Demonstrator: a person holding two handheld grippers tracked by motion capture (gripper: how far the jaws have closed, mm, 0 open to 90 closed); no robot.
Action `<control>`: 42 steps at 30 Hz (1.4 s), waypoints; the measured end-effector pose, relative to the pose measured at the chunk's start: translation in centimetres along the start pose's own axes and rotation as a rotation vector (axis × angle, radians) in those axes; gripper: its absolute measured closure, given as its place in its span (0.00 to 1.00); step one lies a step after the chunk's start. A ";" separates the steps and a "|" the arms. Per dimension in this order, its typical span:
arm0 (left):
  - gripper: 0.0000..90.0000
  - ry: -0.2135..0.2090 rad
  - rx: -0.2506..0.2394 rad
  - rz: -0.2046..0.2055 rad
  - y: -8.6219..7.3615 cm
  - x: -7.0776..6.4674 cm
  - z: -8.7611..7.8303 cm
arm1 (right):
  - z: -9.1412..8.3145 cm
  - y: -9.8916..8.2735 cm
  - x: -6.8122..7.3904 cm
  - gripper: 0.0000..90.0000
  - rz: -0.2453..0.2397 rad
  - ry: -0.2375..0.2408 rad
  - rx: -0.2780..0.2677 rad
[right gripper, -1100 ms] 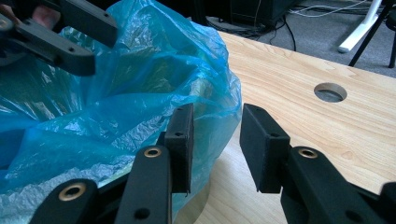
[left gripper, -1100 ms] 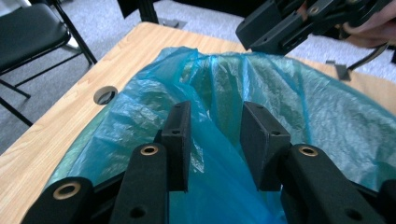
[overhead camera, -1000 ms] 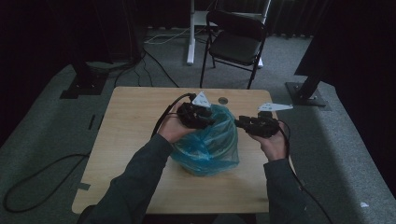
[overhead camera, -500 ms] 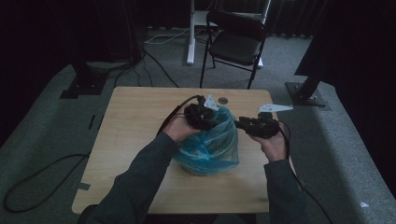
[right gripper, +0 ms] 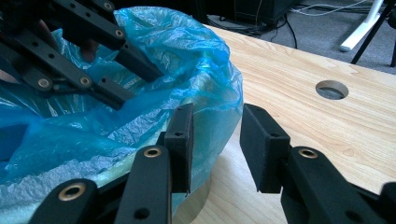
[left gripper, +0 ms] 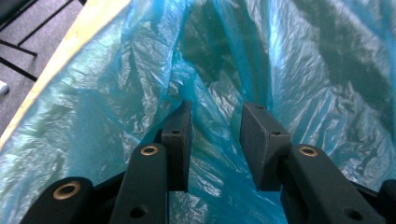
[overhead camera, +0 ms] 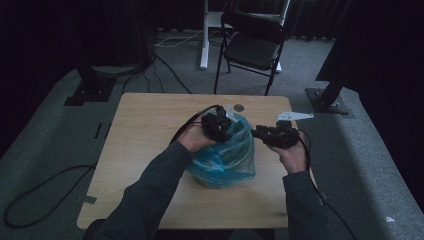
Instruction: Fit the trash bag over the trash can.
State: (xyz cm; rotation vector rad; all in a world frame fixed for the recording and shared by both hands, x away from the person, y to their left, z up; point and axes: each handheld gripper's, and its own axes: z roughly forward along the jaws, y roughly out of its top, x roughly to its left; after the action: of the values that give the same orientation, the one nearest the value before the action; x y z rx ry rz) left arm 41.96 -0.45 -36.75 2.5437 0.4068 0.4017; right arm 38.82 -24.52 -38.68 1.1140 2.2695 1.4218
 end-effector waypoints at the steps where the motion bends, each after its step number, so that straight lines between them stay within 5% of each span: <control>1: 0.70 -0.001 0.008 0.003 0.0 0.0 0.1 | 0.0 0.0 0.0 0.71 -0.001 0.001 0.000; 20: 0.67 -0.080 0.110 0.079 0.4 -0.6 1.4 | -0.2 0.0 0.1 0.71 -0.005 -0.001 -0.001; 31: 0.67 -0.185 0.068 0.155 0.4 -1.6 1.3 | -0.2 0.0 0.1 0.71 -0.008 0.001 0.001; 34: 0.66 -0.157 0.081 0.141 0.4 -1.5 1.4 | -0.2 0.0 0.1 0.71 -0.008 0.002 0.001; 41: 0.66 0.033 0.152 0.067 0.5 -0.8 1.7 | -0.2 0.0 0.1 0.70 -0.011 0.004 0.000; 42: 0.66 0.033 0.152 0.067 0.5 -0.8 1.7 | -0.2 0.0 0.1 0.70 -0.011 0.004 0.000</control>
State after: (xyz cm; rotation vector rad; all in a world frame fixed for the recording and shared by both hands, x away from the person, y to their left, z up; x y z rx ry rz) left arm 41.95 -1.95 -38.04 2.7077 0.3775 0.4536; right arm 38.60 -24.62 -38.56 1.0976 2.2748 1.4218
